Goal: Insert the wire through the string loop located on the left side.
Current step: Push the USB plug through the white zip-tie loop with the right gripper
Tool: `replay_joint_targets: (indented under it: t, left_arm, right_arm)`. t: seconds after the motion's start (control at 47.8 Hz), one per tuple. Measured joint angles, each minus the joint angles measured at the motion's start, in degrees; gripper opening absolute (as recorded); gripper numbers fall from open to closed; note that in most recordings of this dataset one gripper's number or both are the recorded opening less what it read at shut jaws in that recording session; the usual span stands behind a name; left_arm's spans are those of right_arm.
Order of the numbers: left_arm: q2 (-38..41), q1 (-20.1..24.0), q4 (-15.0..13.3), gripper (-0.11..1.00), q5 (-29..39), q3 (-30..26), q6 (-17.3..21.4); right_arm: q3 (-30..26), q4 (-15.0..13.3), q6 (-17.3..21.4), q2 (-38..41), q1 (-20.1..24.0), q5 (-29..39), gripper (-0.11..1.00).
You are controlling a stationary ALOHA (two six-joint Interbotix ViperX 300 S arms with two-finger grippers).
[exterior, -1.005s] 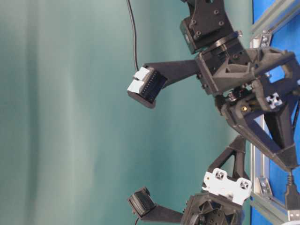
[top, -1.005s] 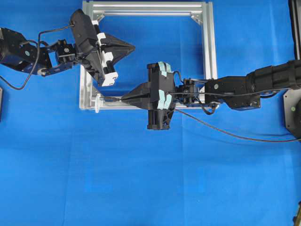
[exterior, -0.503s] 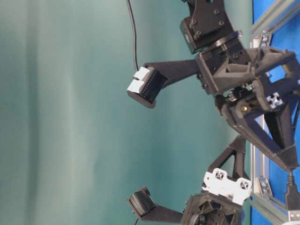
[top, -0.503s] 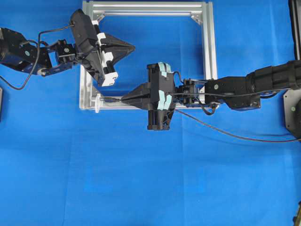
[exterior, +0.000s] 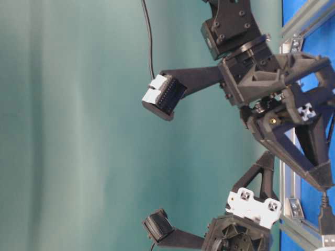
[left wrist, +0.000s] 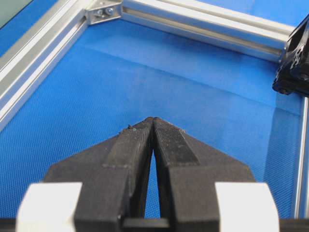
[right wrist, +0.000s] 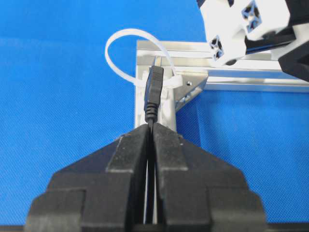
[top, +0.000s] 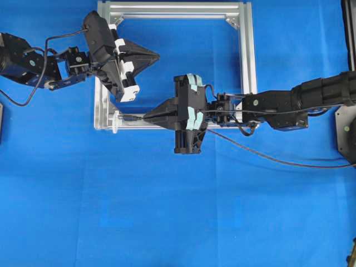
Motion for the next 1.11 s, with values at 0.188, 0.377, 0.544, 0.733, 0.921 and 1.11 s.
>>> replay_joint_targets:
  t: [0.188,0.377,0.544,0.733,0.921,1.11]
  left_arm:
    - [0.0,0.0,0.0,0.00,0.0,0.0,0.0]
    - [0.0,0.0,0.0,0.00,0.0,0.0,0.0]
    - [0.0,0.0,0.1,0.00,0.0,0.0,0.0]
    - [0.0,0.0,0.1,0.00,0.0,0.0,0.0]
    - [0.0,0.0,0.1,0.00,0.0,0.0,0.0]
    - [-0.1,0.0,0.1,0.00,-0.1,0.3,0.0]
  right_arm:
    - [-2.0,0.0,0.0,1.6,0.1,0.0,0.00]
    - [-5.2,0.0,0.0,3.8,0.1,0.0,0.00]
    - [-8.6,0.0,0.0,6.2,0.1,0.1,0.00]
    - [-11.0,0.0,-0.2,7.7,0.1,0.4,0.00]
    - [-11.2,0.0,-0.3,7.7,0.1,0.4,0.00]
    - [-11.2,0.0,-0.2,7.8,0.1,0.4,0.00]
